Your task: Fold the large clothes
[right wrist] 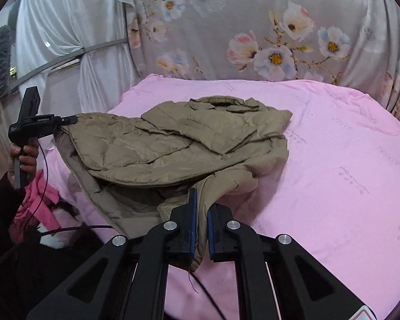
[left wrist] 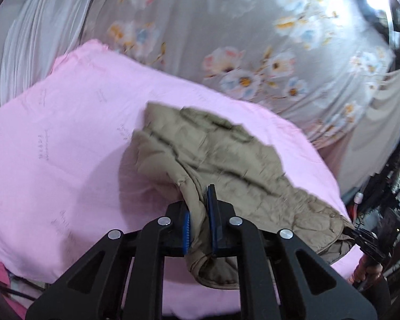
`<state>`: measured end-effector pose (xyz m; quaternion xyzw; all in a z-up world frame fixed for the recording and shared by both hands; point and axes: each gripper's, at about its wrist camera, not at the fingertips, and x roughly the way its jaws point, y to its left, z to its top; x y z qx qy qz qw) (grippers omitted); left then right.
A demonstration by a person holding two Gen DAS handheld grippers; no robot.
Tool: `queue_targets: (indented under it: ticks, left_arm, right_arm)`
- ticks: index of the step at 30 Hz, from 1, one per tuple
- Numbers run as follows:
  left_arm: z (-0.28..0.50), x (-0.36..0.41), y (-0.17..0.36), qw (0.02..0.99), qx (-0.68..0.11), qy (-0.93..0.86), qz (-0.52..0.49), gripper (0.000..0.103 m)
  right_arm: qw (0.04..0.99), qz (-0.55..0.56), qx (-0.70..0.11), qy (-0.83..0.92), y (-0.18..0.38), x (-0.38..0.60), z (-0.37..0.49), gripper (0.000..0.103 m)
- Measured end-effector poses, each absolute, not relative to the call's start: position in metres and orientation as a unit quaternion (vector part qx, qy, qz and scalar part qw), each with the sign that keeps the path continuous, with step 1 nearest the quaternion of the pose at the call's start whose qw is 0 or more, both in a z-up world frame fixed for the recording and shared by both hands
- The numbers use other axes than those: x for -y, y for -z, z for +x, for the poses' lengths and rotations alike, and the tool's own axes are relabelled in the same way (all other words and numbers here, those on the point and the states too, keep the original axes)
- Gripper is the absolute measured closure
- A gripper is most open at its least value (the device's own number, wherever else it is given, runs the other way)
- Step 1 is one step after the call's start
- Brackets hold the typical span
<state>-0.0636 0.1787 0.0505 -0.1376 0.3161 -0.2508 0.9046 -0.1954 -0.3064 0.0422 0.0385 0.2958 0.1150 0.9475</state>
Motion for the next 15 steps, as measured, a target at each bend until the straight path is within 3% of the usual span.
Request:
queue_targets:
  ticks: [6, 10, 15]
  left_arm:
    - [-0.112, -0.180, -0.100, 0.921, -0.250, 0.261, -0.147, 0.093]
    - [-0.075, -0.168, -0.127, 0.941, -0.204, 0.229, -0.140, 0.092]
    - [0.003, -0.145, -0.125, 0.955, -0.215, 0.160, -0.127, 0.092]
  right_arm:
    - [0.969, 0.102, -0.204, -0.093, -0.082, 0.304, -0.253, 0.097]
    - [0.978, 0.139, -0.143, -0.060, -0.114, 0.327, -0.217, 0.097]
    - [0.978, 0.172, -0.113, -0.012, -0.123, 0.350, -0.137, 0.097]
